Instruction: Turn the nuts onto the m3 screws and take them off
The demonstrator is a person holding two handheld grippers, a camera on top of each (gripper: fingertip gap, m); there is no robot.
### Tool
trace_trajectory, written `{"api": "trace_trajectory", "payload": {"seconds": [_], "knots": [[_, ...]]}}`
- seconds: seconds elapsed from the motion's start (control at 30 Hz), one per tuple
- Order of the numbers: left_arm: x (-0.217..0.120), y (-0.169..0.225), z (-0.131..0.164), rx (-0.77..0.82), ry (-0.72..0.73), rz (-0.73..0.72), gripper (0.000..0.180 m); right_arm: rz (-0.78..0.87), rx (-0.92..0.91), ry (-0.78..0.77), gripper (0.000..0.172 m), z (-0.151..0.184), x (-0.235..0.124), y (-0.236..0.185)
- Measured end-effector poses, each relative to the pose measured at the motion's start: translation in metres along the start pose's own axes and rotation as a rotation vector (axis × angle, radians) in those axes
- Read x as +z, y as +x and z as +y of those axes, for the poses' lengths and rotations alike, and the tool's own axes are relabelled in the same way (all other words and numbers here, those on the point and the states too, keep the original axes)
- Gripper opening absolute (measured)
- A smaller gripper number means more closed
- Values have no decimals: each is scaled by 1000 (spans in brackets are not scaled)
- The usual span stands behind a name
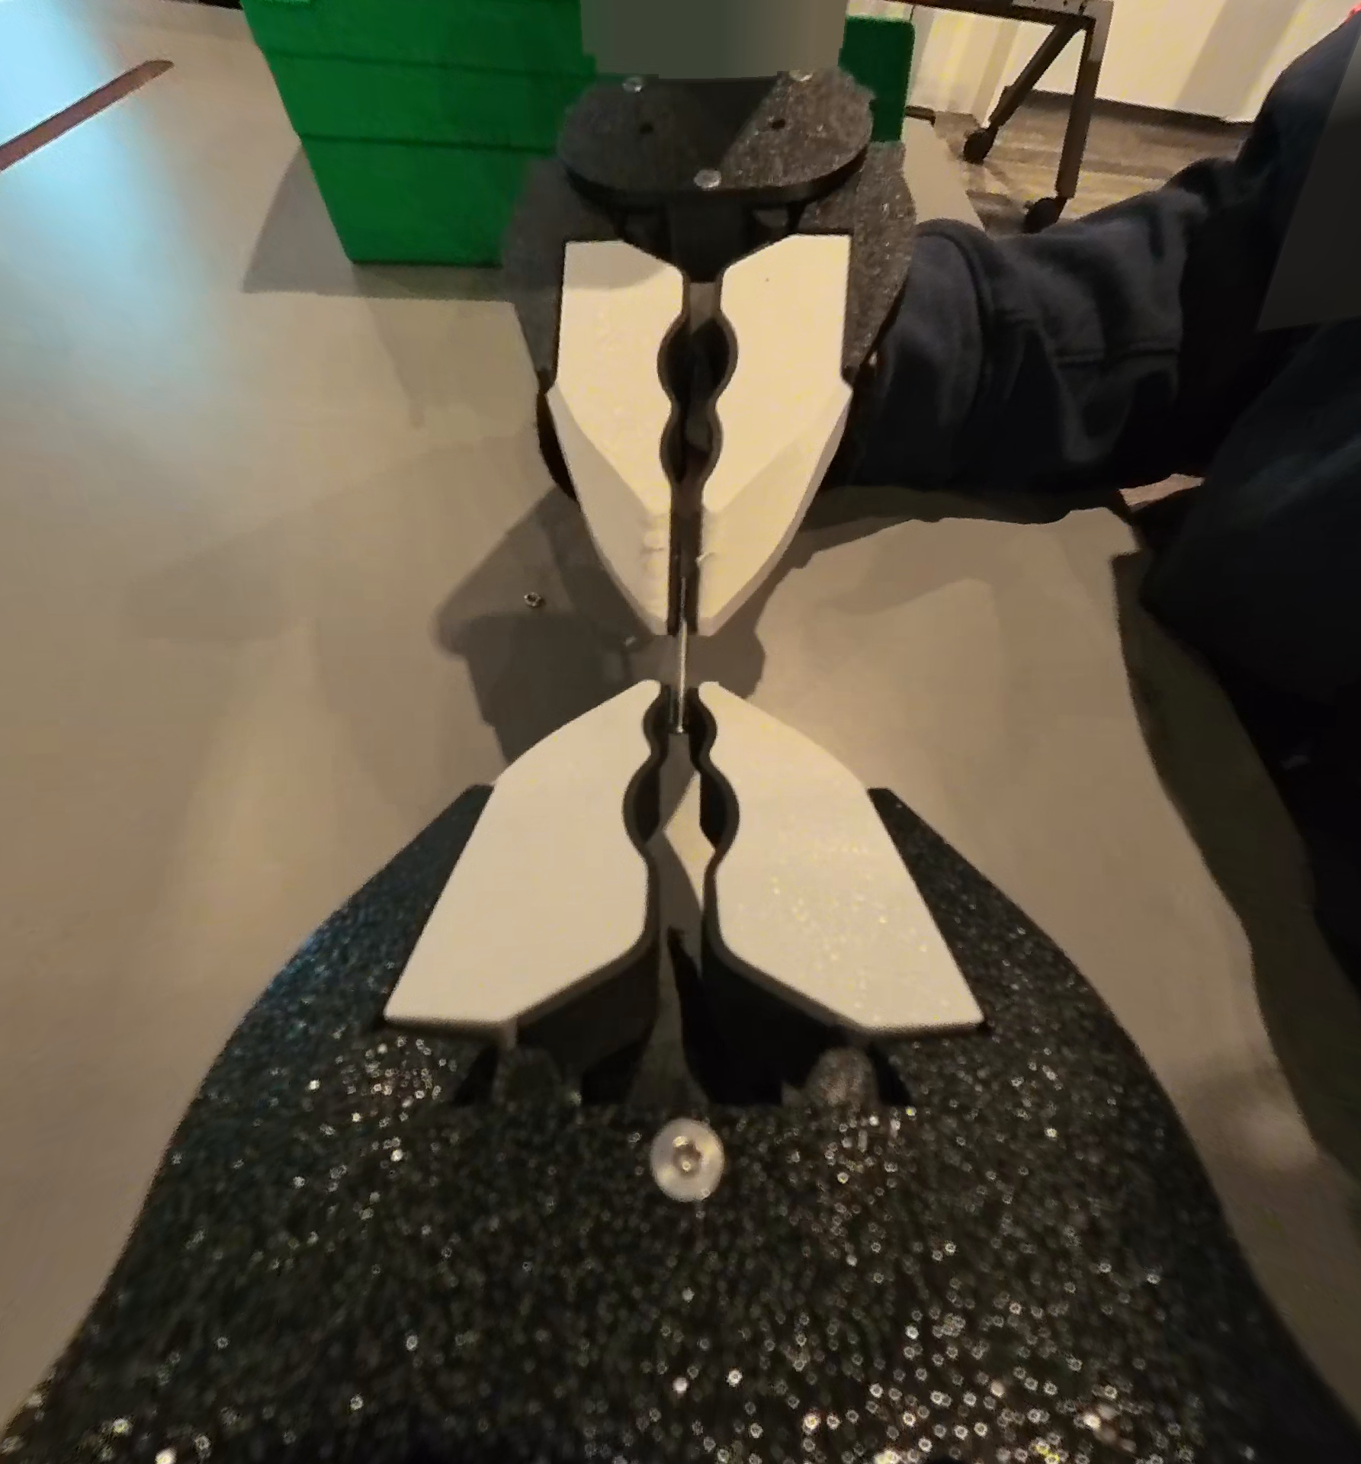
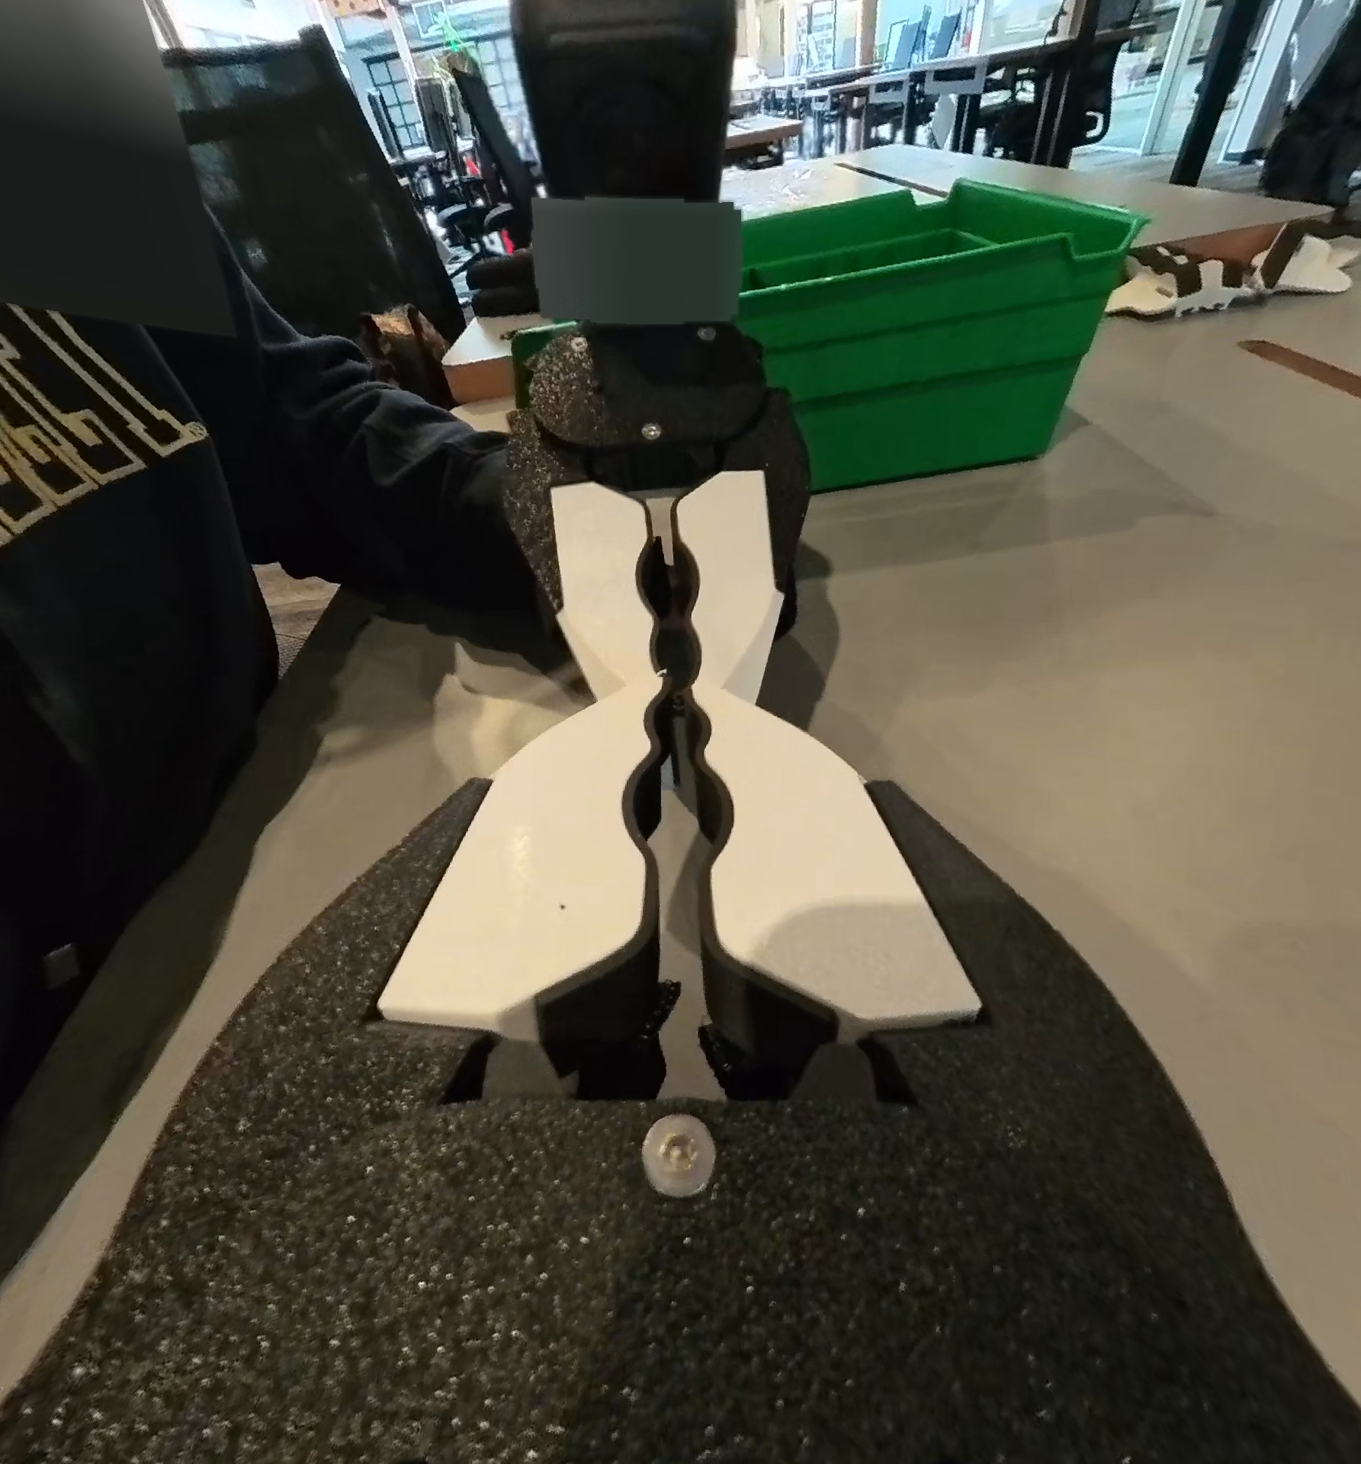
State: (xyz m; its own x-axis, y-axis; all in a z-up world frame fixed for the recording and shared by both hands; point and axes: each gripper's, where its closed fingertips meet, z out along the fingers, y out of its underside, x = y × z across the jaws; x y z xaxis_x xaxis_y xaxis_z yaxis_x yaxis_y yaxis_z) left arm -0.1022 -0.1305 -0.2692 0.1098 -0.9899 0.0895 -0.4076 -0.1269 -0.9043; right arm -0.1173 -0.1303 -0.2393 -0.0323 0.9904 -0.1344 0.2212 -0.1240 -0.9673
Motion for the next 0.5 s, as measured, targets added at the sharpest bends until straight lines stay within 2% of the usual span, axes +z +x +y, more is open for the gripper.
{"api": "trace_trajectory", "payload": {"seconds": [0.33,0.43,0.5], "knots": [[0,0,0,14,-3,-15,3,23,-38,3,3,-2,0,0],[-3,-3,-3,-15,26,-18,3,116,-72,-16,16,-4,-15,15],[-5,-5,-5,-32,50,-19,3,229,-86,-115,19,8,-30,35]]}}
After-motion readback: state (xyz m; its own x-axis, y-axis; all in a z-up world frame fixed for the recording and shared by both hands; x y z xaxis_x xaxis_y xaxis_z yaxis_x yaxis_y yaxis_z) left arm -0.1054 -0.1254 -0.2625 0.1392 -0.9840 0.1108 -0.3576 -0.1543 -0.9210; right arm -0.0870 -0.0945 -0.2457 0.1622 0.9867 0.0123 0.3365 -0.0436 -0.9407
